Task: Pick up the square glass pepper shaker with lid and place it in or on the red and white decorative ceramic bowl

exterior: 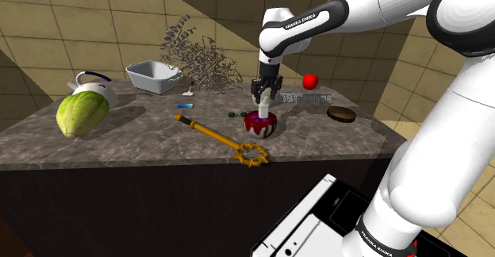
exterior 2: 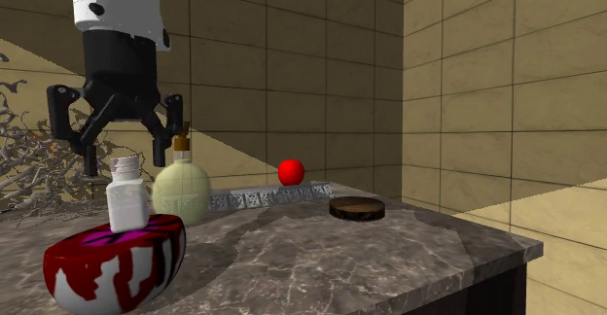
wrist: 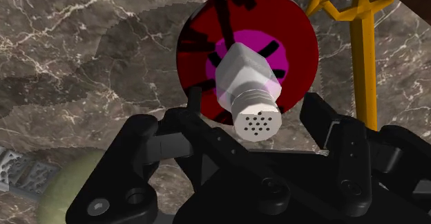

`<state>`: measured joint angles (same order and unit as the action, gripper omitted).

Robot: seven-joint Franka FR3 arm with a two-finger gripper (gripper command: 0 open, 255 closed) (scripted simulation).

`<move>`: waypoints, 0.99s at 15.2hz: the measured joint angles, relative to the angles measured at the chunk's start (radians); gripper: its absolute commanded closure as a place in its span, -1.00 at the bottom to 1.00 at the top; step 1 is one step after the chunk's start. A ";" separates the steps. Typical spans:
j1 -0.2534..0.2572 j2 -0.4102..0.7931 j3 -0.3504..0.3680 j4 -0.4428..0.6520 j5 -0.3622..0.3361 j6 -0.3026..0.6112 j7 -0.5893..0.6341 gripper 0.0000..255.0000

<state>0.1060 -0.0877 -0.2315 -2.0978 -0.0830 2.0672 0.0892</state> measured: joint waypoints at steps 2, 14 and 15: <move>0.000 0.000 0.000 0.000 0.000 0.000 0.000 -1.00; 0.004 -0.035 0.007 0.090 -0.004 -0.124 0.004 -1.00; 0.004 -0.035 0.007 0.090 -0.004 -0.125 0.004 -1.00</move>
